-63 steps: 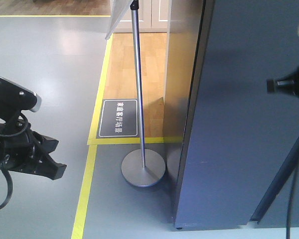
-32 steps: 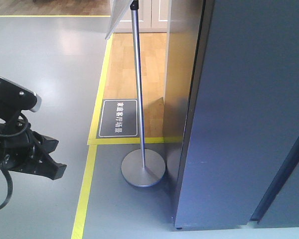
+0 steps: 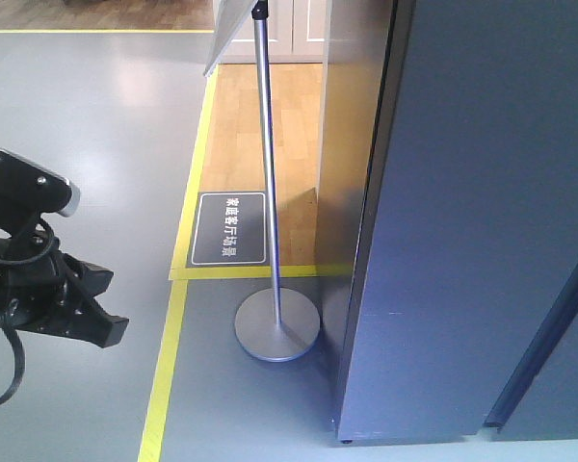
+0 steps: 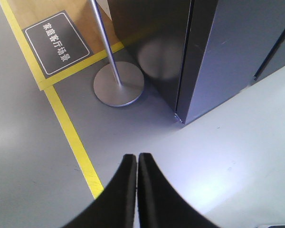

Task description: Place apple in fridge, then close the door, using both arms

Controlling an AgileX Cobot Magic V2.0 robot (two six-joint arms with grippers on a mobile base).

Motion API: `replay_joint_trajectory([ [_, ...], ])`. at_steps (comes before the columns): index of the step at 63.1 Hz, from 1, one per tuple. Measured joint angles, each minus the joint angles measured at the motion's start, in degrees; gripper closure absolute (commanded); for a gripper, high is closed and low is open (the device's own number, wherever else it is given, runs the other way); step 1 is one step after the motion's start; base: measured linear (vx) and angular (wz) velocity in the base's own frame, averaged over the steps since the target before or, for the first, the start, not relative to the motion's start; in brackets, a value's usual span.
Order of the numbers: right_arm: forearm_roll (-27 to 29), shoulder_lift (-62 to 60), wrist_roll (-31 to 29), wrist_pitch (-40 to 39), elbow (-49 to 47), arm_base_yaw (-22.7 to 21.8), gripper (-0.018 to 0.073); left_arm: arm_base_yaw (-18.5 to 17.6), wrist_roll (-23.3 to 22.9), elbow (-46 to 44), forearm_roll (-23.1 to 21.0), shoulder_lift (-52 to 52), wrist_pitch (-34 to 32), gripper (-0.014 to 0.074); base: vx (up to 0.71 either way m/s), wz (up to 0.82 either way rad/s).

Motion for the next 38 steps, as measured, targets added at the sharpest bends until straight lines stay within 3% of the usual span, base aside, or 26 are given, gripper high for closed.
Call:
replay_joint_trajectory([
  [38,0.0,-0.35,0.07,0.24,0.0,0.0,0.0564,0.62,0.0,0.26,0.38,-2.6,-0.35,0.0603,0.0,0.0],
])
